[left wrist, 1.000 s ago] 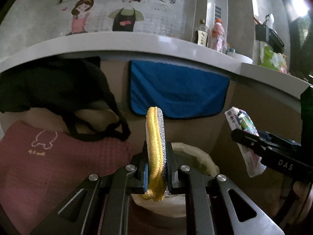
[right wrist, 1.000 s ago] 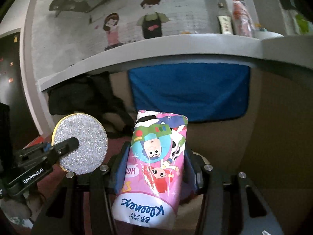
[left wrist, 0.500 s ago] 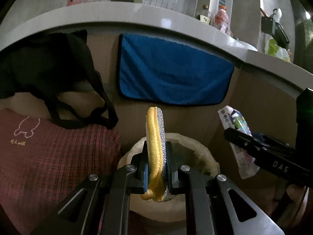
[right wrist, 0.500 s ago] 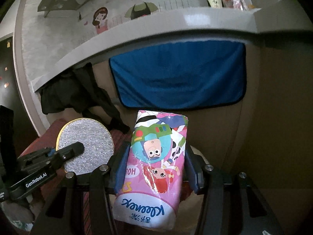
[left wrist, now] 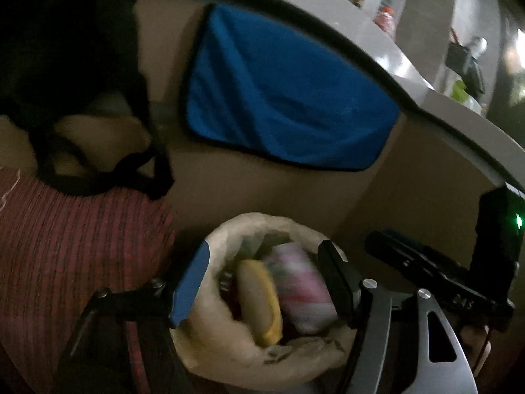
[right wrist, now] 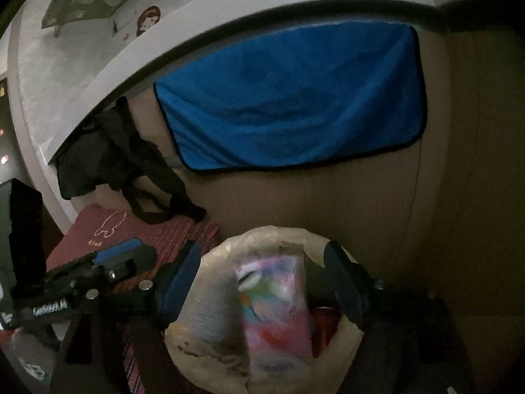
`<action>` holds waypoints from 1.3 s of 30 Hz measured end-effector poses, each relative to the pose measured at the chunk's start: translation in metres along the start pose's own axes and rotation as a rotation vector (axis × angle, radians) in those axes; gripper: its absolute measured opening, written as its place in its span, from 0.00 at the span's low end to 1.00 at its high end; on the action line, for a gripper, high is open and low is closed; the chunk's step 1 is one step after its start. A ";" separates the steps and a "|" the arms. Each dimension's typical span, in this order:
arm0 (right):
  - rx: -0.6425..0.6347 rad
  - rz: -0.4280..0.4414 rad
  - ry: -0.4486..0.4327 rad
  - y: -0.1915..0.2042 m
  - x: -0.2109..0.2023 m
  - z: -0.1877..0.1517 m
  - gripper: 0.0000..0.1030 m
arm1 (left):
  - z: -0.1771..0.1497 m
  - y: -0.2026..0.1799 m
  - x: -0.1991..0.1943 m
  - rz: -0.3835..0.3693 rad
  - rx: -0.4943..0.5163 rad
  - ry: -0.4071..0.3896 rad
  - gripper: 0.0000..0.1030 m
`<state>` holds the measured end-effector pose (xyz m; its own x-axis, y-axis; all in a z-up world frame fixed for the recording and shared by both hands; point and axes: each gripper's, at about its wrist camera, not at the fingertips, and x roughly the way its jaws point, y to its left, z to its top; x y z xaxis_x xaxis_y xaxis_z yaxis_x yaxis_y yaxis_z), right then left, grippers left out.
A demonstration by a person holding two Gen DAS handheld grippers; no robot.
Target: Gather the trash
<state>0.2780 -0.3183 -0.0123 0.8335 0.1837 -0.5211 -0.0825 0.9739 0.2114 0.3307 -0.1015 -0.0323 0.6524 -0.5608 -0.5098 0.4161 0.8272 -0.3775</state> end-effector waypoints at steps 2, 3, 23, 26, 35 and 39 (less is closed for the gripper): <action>-0.008 -0.025 0.007 0.004 -0.005 -0.005 0.73 | -0.003 0.006 -0.013 0.021 -0.022 -0.013 0.66; -0.014 -0.033 0.009 0.006 -0.008 -0.008 0.73 | -0.005 0.007 -0.020 0.036 -0.028 -0.018 0.66; -0.250 -0.099 -0.073 0.139 -0.184 -0.139 0.74 | -0.157 -0.077 -0.240 0.323 0.241 -0.123 0.66; -0.237 -0.086 -0.085 0.151 -0.204 -0.158 0.74 | -0.168 -0.085 -0.263 0.420 0.270 -0.164 0.66; -0.150 -0.078 -0.152 0.161 -0.240 -0.175 0.76 | -0.184 -0.079 -0.305 0.520 0.222 -0.204 0.66; -0.145 -0.084 -0.183 0.166 -0.247 -0.174 0.76 | -0.186 -0.078 -0.318 0.545 0.197 -0.237 0.66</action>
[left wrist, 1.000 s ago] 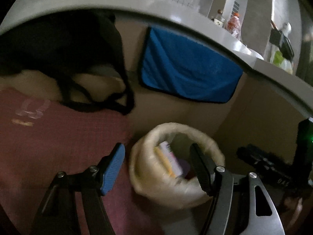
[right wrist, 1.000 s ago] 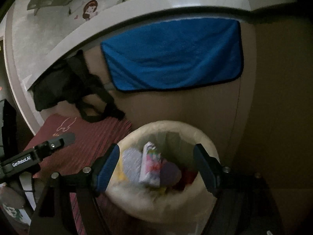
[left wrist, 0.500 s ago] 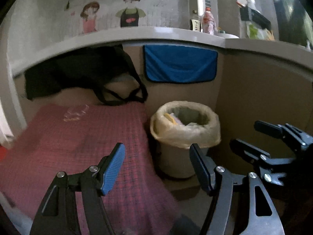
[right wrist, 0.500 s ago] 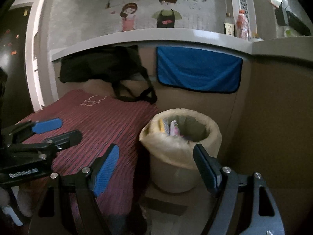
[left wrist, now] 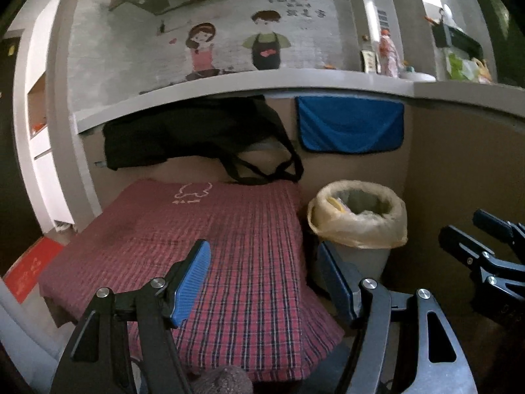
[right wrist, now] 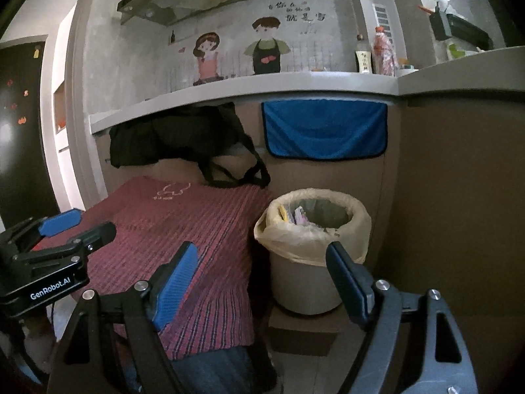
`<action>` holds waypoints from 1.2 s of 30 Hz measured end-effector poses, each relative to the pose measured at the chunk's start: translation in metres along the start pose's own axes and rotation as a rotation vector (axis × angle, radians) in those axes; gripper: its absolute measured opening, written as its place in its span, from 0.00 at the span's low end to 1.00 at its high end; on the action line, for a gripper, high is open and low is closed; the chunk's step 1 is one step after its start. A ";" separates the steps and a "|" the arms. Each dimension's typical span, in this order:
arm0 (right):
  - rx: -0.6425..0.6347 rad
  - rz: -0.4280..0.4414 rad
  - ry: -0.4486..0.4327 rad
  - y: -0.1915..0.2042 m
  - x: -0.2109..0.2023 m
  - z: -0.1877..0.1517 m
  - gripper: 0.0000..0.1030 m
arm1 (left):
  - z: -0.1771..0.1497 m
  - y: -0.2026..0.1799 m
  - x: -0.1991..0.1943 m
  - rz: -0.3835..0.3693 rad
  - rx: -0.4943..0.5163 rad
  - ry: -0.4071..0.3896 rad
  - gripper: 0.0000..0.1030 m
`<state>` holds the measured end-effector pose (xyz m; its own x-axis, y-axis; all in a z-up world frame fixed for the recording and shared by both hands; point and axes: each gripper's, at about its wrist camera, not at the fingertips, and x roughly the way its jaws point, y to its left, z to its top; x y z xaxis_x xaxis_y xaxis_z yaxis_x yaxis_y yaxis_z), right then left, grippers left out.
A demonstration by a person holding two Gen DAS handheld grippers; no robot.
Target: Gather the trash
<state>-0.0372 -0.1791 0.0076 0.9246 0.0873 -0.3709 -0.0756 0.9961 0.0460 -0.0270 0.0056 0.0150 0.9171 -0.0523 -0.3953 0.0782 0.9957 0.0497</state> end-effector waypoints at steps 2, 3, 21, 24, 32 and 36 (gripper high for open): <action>0.006 -0.006 -0.017 0.000 -0.004 0.001 0.76 | 0.000 0.005 -0.004 0.010 -0.015 -0.013 0.66; 0.008 -0.007 -0.023 0.001 -0.005 0.001 0.77 | 0.000 0.006 -0.006 0.016 -0.023 -0.017 0.66; 0.008 -0.003 -0.033 0.002 -0.007 0.001 0.78 | 0.000 0.011 -0.013 0.024 -0.042 -0.020 0.66; 0.008 -0.001 -0.026 0.002 -0.007 0.001 0.78 | 0.000 0.011 -0.012 0.023 -0.044 -0.009 0.66; 0.001 0.000 0.002 0.007 -0.001 -0.002 0.78 | -0.001 0.015 -0.007 0.018 -0.055 0.019 0.66; 0.003 -0.001 0.016 0.008 0.002 -0.004 0.78 | -0.002 0.017 -0.001 0.015 -0.057 0.036 0.66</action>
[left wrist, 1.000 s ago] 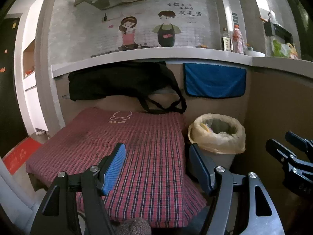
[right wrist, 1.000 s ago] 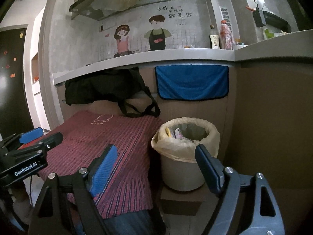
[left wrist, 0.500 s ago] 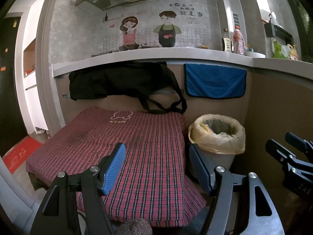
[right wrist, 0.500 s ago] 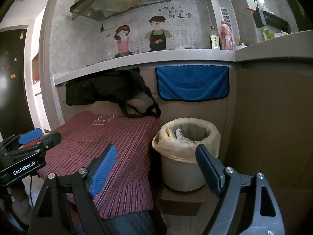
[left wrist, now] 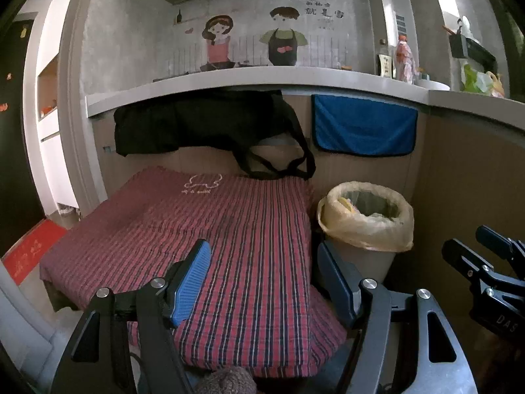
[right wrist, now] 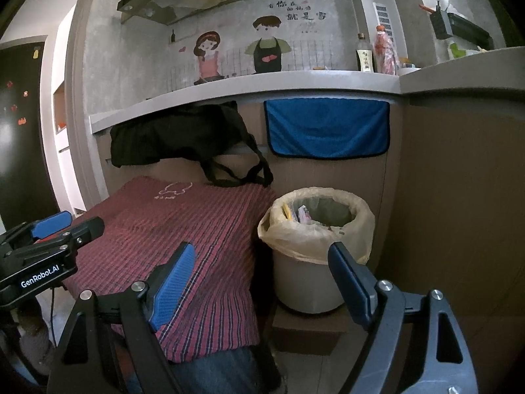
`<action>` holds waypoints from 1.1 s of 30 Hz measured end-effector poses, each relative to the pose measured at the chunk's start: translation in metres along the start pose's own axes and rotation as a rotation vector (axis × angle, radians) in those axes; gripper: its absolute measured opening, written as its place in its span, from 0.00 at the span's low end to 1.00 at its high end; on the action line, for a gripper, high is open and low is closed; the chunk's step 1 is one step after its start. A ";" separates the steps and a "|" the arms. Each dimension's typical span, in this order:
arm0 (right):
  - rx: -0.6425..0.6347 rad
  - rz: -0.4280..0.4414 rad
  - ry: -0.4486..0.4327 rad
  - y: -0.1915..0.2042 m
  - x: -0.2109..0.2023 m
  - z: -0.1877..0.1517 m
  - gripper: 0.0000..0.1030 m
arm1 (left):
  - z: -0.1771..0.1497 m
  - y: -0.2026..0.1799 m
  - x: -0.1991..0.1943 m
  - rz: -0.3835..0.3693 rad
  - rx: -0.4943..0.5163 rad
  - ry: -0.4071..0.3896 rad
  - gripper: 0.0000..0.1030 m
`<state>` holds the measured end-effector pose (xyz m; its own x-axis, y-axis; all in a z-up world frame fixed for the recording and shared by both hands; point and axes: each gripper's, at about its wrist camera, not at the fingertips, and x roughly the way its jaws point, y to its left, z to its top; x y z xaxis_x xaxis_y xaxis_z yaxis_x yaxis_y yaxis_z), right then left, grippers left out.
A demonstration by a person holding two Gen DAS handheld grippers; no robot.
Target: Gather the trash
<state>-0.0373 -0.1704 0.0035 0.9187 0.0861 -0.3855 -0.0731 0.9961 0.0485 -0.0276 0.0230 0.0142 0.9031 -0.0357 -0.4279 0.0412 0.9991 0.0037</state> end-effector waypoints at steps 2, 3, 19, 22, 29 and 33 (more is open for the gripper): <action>0.006 0.002 0.007 0.000 0.002 -0.001 0.78 | -0.001 0.000 0.002 0.001 -0.002 0.005 0.66; 0.007 0.002 0.008 -0.001 0.002 -0.001 0.78 | -0.001 0.000 0.002 0.002 -0.004 0.008 0.66; 0.014 -0.001 0.020 0.000 0.004 -0.002 0.78 | -0.002 0.000 0.004 0.003 -0.005 0.014 0.66; 0.012 -0.004 0.017 0.000 0.004 -0.001 0.78 | -0.002 0.000 0.004 0.002 -0.005 0.015 0.66; 0.020 -0.012 0.014 0.000 0.001 -0.001 0.78 | -0.002 -0.001 0.004 0.003 -0.006 0.015 0.66; 0.020 -0.013 0.012 0.000 0.000 -0.002 0.78 | -0.002 -0.003 0.004 0.005 -0.009 0.019 0.66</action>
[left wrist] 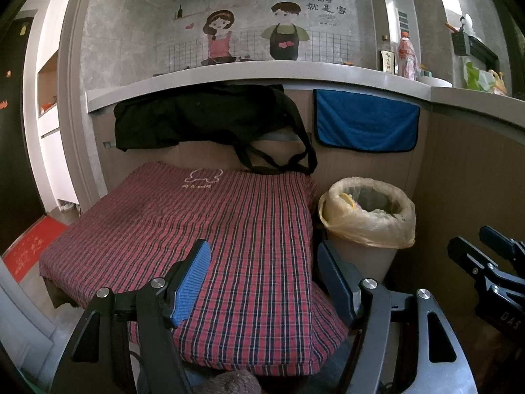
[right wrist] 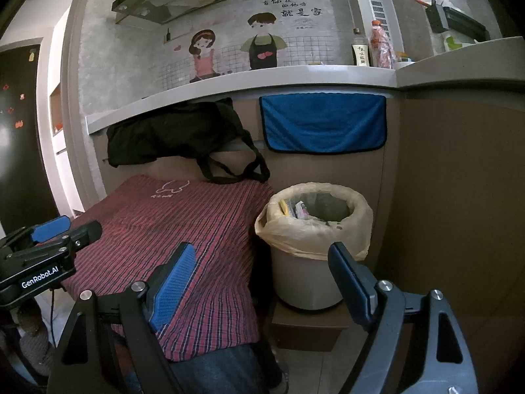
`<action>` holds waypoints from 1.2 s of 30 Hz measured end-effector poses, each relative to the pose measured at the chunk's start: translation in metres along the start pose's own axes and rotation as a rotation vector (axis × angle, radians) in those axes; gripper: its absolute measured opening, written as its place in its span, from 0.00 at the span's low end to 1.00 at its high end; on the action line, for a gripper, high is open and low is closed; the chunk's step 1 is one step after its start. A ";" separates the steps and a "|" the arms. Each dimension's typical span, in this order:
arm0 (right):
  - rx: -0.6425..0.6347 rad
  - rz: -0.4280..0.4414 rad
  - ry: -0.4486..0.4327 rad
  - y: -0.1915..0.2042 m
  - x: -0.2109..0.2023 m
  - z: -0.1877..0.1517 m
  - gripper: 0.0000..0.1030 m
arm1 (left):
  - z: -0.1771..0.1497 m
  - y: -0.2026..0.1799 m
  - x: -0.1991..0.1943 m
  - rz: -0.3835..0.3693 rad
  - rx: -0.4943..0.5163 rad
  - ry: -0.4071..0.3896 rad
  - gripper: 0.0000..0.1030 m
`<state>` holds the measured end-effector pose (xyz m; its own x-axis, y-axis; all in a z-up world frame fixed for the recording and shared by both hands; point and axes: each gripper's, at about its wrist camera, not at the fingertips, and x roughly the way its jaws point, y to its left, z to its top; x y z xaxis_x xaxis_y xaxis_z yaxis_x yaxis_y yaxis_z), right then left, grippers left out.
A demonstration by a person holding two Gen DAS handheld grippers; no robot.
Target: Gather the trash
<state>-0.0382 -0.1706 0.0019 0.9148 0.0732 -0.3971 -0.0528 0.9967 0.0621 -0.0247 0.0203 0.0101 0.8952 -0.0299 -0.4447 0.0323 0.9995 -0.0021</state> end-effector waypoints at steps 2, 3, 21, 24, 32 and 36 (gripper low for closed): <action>0.000 0.000 0.000 0.000 0.000 0.000 0.78 | 0.000 0.001 0.000 -0.001 0.000 0.000 0.66; 0.001 -0.001 0.000 0.001 0.000 0.000 0.78 | 0.000 0.001 0.000 -0.001 0.001 -0.001 0.66; 0.001 0.001 -0.002 0.000 -0.001 -0.001 0.78 | 0.000 0.001 0.000 0.001 -0.003 -0.002 0.66; 0.000 -0.004 -0.003 0.001 -0.002 -0.001 0.78 | 0.000 -0.001 0.000 -0.001 0.000 -0.001 0.66; 0.002 -0.003 -0.001 0.001 -0.002 -0.001 0.78 | 0.000 -0.001 0.001 0.000 -0.005 0.003 0.66; 0.000 -0.001 0.001 0.001 -0.002 -0.002 0.78 | 0.001 0.000 0.004 0.002 -0.009 0.002 0.66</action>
